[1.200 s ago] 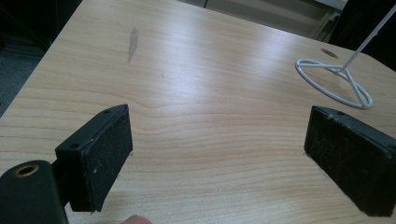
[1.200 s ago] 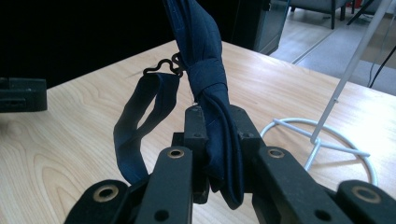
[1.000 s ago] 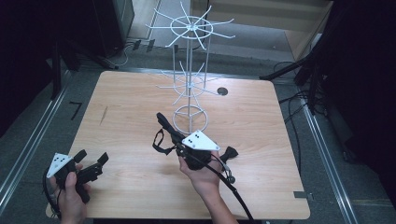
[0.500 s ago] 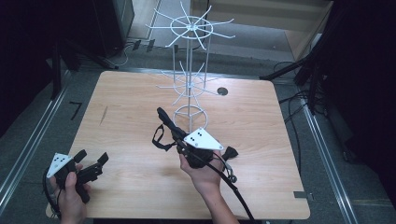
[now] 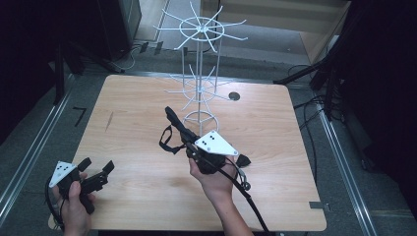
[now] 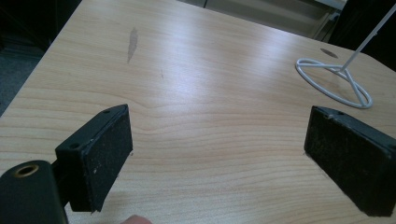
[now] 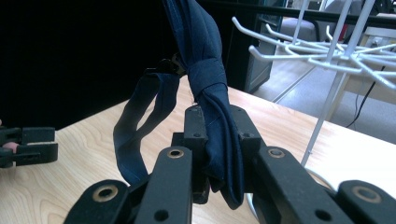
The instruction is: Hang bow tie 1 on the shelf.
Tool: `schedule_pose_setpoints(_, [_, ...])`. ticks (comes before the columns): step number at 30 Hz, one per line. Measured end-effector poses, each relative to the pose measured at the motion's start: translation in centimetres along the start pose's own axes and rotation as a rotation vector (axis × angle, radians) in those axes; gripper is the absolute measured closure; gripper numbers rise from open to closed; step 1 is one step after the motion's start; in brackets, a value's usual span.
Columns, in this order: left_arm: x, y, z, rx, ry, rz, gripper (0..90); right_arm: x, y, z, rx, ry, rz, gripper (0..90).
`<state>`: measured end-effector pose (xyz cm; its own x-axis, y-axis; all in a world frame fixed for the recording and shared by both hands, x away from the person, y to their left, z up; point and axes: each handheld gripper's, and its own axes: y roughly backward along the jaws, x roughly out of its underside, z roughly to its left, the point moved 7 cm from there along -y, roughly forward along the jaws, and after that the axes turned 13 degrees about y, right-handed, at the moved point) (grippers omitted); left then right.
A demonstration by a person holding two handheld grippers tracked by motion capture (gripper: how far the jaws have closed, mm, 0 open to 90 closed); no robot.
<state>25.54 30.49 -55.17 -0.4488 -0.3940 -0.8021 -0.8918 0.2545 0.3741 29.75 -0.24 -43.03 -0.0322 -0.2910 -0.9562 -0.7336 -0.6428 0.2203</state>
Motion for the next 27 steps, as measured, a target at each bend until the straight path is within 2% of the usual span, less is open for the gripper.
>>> schedule_pose_setpoints(17, [0.0,0.0,0.0,0.001,-0.001,0.003,8.7,-1.7,0.2,-1.0,0.033,-0.003,-0.035,81.5])
schedule_pose_setpoints(27, [0.0,0.0,0.0,0.004,0.005,-0.002,8.7,-2.5,-0.8,-2.1,0.063,0.002,-0.033,81.5])
